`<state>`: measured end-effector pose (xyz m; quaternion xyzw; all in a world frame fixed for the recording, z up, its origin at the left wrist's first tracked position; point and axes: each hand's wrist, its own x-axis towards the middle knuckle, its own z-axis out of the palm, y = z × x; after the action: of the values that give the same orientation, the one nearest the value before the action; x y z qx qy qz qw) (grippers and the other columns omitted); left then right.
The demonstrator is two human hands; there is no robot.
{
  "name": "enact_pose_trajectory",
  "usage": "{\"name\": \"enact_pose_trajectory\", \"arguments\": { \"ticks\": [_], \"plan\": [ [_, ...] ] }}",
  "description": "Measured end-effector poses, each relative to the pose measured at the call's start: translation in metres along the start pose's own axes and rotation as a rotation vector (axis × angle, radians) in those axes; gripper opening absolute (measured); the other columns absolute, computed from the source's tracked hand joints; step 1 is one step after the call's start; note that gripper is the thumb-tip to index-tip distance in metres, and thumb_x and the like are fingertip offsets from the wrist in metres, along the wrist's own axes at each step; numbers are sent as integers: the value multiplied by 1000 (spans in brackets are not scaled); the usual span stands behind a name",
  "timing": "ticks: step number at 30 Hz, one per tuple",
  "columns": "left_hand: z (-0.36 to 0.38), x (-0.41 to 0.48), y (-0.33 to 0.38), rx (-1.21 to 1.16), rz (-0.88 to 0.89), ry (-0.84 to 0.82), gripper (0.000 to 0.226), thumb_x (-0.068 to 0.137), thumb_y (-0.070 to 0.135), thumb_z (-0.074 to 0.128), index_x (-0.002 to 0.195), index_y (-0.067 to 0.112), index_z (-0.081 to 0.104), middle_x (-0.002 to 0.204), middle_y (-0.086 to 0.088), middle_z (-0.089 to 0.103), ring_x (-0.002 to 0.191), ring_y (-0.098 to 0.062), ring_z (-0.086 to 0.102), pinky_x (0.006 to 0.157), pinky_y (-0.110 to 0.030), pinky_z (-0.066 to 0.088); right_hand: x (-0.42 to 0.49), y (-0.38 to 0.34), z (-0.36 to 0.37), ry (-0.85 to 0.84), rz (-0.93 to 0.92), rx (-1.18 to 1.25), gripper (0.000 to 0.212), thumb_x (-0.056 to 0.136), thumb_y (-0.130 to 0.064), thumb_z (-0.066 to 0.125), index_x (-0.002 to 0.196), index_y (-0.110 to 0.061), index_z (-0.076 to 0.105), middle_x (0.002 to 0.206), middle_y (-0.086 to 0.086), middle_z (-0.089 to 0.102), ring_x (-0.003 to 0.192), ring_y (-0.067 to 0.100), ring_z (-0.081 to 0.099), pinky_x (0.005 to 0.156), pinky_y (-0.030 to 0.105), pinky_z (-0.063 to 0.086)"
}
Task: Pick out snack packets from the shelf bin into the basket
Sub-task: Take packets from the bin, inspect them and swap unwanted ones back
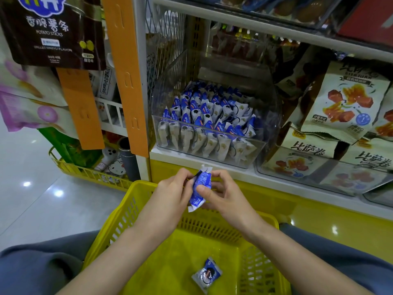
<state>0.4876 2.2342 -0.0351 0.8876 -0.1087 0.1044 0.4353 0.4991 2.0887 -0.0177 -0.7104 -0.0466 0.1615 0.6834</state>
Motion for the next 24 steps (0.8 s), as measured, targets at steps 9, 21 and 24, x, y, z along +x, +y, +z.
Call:
{"name": "enact_pose_trajectory", "arguments": {
  "ticks": [9, 21, 24],
  "plan": [
    [-2, 2, -1, 113, 31, 11, 19, 97, 30, 38, 80, 22, 42, 58, 10, 43, 54, -8, 44, 50, -25, 30, 1, 4, 0, -35, -115, -229, 33, 80, -9, 69, 97, -28, 48, 93, -9, 64, 88, 4, 61, 78, 18, 51],
    [6, 1, 21, -504, -194, -66, 19, 88, 35, 53, 101, 22, 59, 92, 0, 68, 91, -21, 63, 84, -52, 49, -1, 6, -5, 286, -388, -702, 60, 66, -44, 70, 110, -35, 31, 108, -12, 50, 97, -3, 50, 78, 16, 45],
    [4, 7, 16, -509, -238, 7, 15, 96, 18, 46, 100, 18, 60, 91, -8, 67, 87, -25, 64, 80, -51, 51, -1, 2, -2, 203, -342, -580, 64, 69, -40, 74, 119, -32, 35, 113, -16, 50, 104, -9, 47, 85, 6, 39]
  ]
}}
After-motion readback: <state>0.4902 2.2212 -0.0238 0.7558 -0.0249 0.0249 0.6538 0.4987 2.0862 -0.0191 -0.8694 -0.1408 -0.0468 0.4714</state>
